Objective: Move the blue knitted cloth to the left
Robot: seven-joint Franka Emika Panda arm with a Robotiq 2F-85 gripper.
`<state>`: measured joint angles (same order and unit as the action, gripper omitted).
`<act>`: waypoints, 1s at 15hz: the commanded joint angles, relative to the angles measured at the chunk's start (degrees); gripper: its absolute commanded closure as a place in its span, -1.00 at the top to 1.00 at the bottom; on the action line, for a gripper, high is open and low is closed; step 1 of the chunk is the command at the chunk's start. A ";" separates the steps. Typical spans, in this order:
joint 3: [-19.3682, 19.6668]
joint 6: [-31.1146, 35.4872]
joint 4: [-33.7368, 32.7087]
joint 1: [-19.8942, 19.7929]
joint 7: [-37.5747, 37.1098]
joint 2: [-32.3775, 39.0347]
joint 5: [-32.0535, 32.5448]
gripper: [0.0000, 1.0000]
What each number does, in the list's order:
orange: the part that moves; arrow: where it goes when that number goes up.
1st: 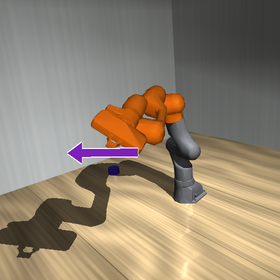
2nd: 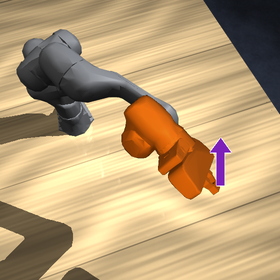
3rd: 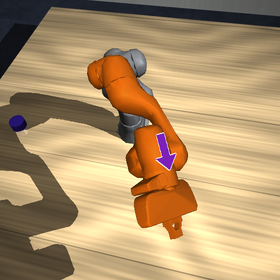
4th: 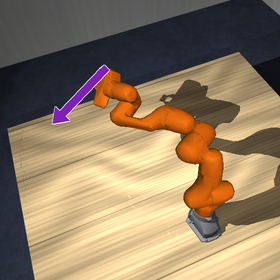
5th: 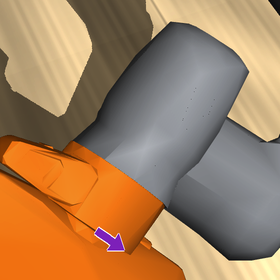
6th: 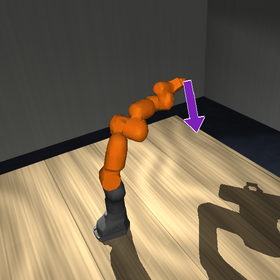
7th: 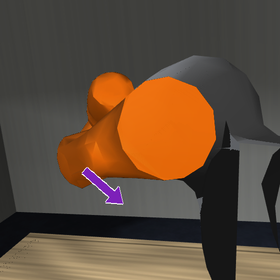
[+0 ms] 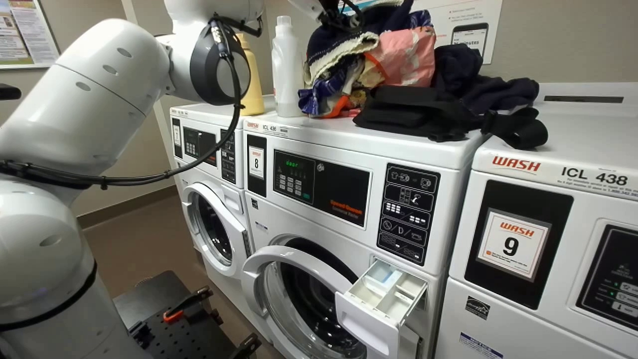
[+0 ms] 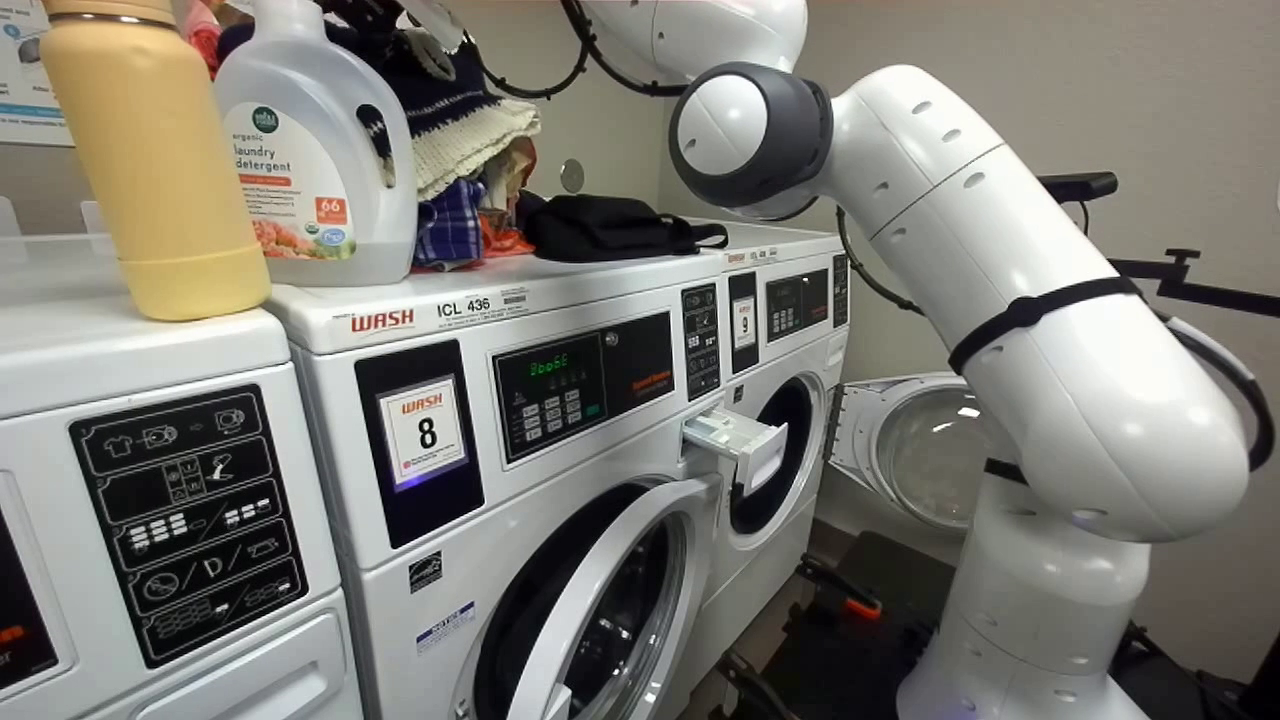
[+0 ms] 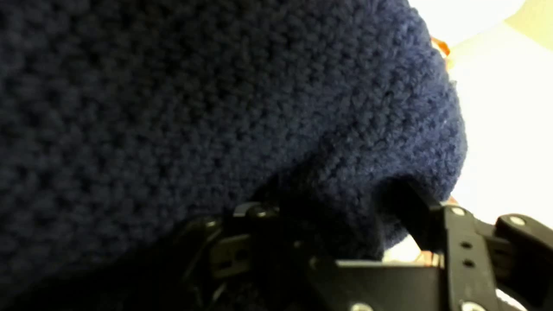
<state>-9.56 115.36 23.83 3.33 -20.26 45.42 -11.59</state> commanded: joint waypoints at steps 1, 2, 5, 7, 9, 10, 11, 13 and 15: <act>-0.40 -1.21 1.90 -0.54 0.23 -3.58 -0.20 0.98; -0.41 -1.57 1.74 -0.53 0.34 -4.38 -0.16 1.00; -0.18 -2.55 1.52 -0.47 0.44 -7.23 0.20 1.00; 0.07 -5.10 1.79 -0.74 -0.11 -9.90 0.44 1.00; 2.04 -11.60 -4.44 0.09 -1.26 -8.86 1.04 1.00; 1.86 -11.42 1.62 -0.67 -1.61 -13.38 1.94 1.00; 2.69 -13.91 0.98 -0.51 -1.82 -14.25 2.77 1.00; 3.80 -18.48 0.58 -0.29 -1.36 -16.08 4.75 1.00; 4.48 -23.10 0.03 -0.30 -0.76 -17.51 6.39 1.00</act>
<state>-6.57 97.84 22.07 2.87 -20.67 31.48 -7.43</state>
